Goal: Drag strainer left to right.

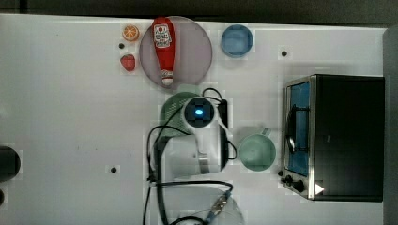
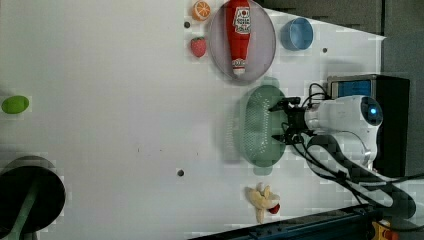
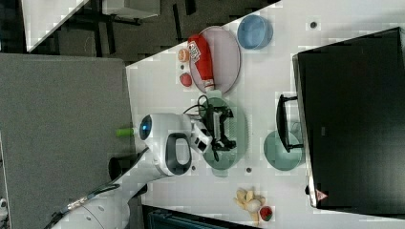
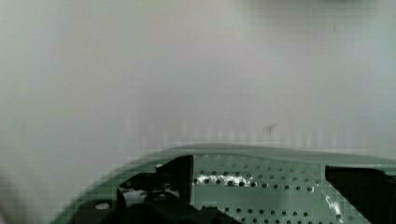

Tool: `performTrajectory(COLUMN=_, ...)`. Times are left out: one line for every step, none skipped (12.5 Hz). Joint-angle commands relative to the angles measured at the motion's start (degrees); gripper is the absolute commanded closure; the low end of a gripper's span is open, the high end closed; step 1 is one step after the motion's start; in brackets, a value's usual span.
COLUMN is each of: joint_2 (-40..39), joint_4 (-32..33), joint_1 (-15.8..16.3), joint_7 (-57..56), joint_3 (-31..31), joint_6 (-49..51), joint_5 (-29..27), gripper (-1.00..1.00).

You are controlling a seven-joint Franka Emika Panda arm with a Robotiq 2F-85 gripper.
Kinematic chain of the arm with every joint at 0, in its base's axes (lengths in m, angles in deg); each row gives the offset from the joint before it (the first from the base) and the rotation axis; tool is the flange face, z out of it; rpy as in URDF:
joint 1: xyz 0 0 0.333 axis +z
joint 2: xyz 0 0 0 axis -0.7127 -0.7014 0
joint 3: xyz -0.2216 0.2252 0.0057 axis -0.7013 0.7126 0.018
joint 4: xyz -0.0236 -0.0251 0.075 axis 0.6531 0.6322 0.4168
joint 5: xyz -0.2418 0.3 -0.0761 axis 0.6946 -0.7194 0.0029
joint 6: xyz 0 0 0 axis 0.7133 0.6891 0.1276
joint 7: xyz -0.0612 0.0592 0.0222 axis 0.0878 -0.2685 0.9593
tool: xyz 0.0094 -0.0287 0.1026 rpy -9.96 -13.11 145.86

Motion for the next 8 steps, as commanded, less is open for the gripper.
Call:
performTrajectory(joint_2=0.82, joint_4=0.17, joint_1=-1.92, joint_7=-5.71, joint_3=-2.17, joint_6=0.05, joint_5=0.91, gripper=-1.0)
performTrajectory(joint_2=0.83, joint_4=0.15, joint_1=-1.93, joint_7=-6.4, joint_3=-3.06, joint_6=0.0, joint_5=0.91, gripper=-1.0)
performTrajectory(joint_2=0.83, joint_4=0.16, joint_1=-1.93, joint_7=-7.33, joint_3=-3.91, joint_6=-0.03, joint_5=0.9, gripper=-1.0)
performTrajectory(joint_2=0.83, joint_4=0.16, joint_1=-1.94, joint_7=-8.65, joint_3=-4.68, joint_6=-0.04, joint_5=0.9, gripper=-1.0)
performTrajectory(joint_2=0.82, joint_4=0.17, joint_1=-1.96, joint_7=-8.98, joint_3=-5.57, joint_6=-0.06, joint_5=0.9, gripper=-1.0)
performTrajectory(joint_2=0.82, joint_4=0.16, joint_1=-1.96, joint_7=-8.96, joint_3=-6.31, joint_6=-0.06, joint_5=0.9, gripper=-1.0)
performTrajectory(joint_2=0.83, joint_4=0.12, joint_1=-1.96, joint_7=-8.96, joint_3=-6.97, joint_6=-0.06, joint_5=0.9, gripper=-1.0)
performTrajectory(joint_2=0.83, joint_4=-0.05, joint_1=-1.96, joint_7=-8.97, joint_3=-7.21, joint_6=-0.39, joint_5=0.84, gripper=-1.0)
